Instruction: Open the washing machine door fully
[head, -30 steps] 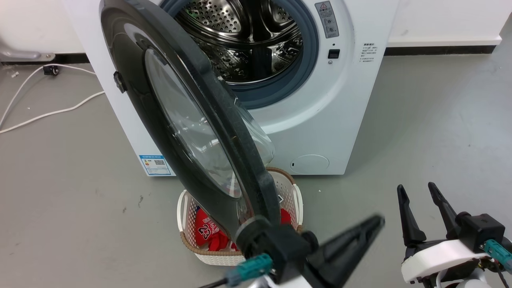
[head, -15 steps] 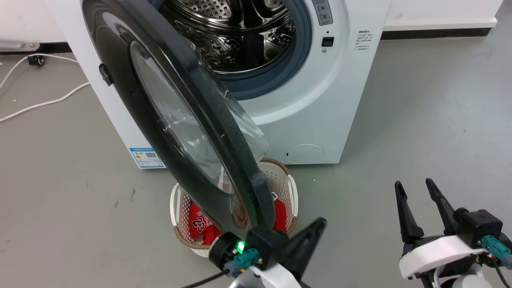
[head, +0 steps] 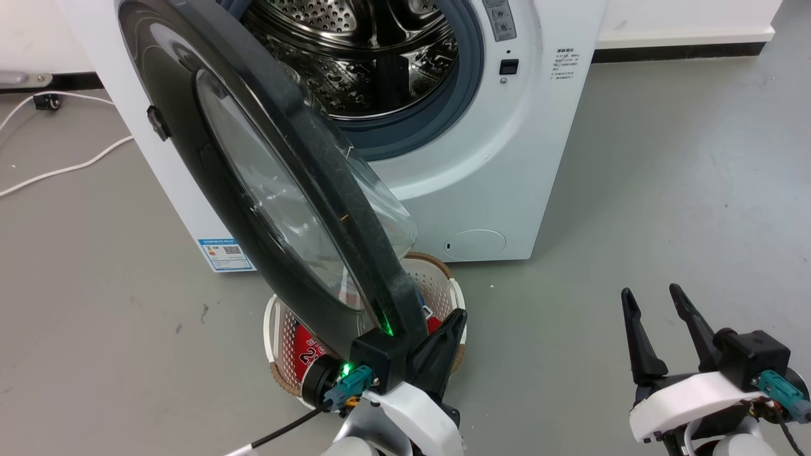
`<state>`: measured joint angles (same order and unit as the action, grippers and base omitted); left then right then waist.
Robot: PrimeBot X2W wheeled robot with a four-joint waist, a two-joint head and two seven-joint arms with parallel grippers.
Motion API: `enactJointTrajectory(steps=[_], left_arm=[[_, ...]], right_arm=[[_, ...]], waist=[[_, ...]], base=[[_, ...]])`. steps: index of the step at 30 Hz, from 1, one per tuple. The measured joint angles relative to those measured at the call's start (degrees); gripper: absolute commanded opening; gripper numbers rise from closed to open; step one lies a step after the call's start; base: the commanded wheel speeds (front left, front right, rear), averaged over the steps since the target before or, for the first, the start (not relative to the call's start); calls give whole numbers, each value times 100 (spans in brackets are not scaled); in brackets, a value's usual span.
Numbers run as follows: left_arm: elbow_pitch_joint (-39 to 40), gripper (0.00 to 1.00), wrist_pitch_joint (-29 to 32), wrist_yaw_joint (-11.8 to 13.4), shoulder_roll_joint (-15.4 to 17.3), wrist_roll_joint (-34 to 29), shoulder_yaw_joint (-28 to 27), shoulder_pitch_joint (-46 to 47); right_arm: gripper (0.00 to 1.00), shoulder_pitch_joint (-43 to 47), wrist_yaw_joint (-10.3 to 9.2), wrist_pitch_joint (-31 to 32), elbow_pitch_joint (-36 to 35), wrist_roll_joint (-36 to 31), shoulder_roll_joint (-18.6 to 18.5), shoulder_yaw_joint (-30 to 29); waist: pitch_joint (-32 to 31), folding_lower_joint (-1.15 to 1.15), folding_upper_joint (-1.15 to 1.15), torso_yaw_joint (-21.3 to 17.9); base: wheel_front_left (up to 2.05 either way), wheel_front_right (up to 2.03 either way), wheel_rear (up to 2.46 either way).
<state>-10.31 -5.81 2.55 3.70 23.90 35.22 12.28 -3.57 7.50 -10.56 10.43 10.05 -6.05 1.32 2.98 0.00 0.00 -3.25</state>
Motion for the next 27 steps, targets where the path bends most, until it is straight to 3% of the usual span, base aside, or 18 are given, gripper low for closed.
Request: enactJointTrajectory(steps=[14, 27], left_arm=[[394, 0, -44, 255, 263, 33, -48, -487], [1054, 0, -68, 512, 471, -3, -26, -962]], right_arm=[[100, 126, 0, 62, -3, 15, 49, -127], [100, 186, 0, 202, -75, -14, 67, -288]], waist=[[-152, 0, 0, 251], [-225, 0, 0, 884]], base=[[0, 0, 0], [0, 0, 0]])
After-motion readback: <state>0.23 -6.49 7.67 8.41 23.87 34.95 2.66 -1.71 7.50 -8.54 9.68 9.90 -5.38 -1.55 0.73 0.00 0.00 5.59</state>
